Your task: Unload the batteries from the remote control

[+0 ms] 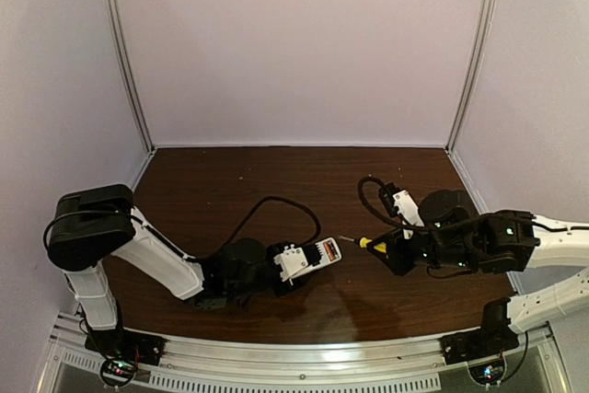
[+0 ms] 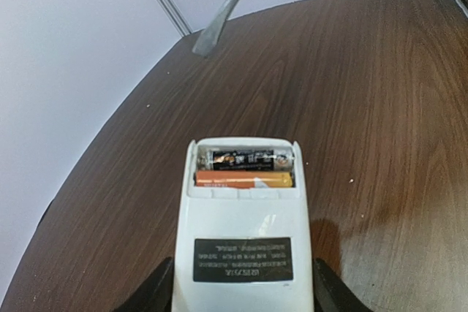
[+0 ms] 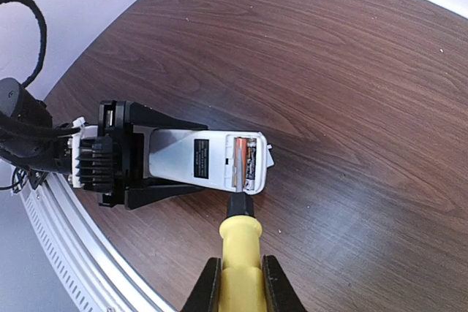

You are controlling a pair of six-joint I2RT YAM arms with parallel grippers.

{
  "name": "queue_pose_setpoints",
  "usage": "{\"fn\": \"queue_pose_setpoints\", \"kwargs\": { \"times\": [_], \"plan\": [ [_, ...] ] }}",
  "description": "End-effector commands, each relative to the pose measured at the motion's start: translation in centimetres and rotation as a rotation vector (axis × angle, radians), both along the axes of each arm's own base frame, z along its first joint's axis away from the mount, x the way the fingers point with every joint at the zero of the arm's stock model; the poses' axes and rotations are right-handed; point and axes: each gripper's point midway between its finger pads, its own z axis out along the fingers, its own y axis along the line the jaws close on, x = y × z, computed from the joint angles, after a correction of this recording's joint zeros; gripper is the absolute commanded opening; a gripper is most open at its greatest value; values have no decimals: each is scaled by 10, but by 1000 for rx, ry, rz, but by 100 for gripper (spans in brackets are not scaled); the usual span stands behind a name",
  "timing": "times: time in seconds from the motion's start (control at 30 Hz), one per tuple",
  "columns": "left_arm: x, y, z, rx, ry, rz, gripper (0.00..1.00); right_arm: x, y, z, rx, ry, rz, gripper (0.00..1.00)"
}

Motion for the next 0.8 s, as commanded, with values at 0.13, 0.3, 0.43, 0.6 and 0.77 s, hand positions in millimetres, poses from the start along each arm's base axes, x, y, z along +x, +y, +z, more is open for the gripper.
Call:
{"fn": "queue_pose_setpoints", "kwargs": {
  "times": [0.13,0.3,0.43,0.6,0.77],
  "plan": [
    [-12,-13,11,-20,65,-72,0,-12,7,-11,-23,71,57,0],
    [-23,-14,7,-9,68,-139,0,-13,7,-17,-40,108,44,0],
    [-24,-11,6,-5,50,-144,0,-12,5,-23,-48,132,8,0],
    [-26,-9,3,2,39,-153,0,-14,5,-31,-64,170,-10,0],
    [-27,-7,2,7,13,-163,0,-16,5,-34,-48,181,-17,0]
  ]
}}
